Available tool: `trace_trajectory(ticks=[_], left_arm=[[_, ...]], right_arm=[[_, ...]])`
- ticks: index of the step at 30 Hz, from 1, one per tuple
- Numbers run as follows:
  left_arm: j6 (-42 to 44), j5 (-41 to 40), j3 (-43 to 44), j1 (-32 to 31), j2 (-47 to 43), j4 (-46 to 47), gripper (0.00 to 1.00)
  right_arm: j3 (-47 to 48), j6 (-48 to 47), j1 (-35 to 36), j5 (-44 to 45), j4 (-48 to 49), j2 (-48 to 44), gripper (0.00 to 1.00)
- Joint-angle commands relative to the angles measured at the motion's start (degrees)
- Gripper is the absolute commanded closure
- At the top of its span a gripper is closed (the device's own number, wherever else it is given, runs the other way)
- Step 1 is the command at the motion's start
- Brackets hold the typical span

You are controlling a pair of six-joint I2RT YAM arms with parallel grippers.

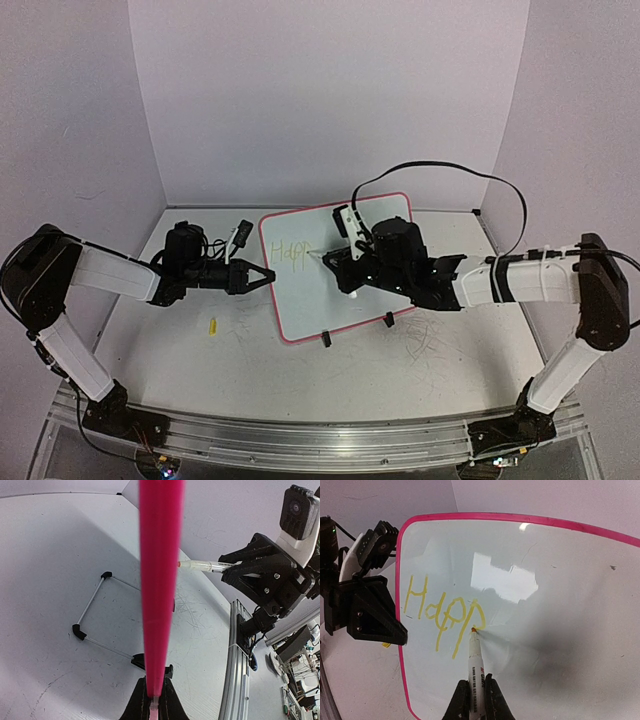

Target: Write a sentence on the whiteboard

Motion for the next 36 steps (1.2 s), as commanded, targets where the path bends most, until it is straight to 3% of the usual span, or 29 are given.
trace_trajectory(ticks=[1,13,36], left_arm=[[1.4,0.85,2.22,-0.22,-1.33,-0.04,1.0],[1.72,0.71,1.89,-0.22,-1.52,-0.12,1.0],[1.86,0.37,1.85,-0.28,-1.74,-0.49,1.0]], right_arm=[[2.9,0.49,-0.04,0.28,0.06,2.16,1.0],[-0.52,-0.91,-0.83,1.12,1.71,-4.63,1.0],[2.54,-2.68,-1.71,0.44,3.29,-2.49,1.0]])
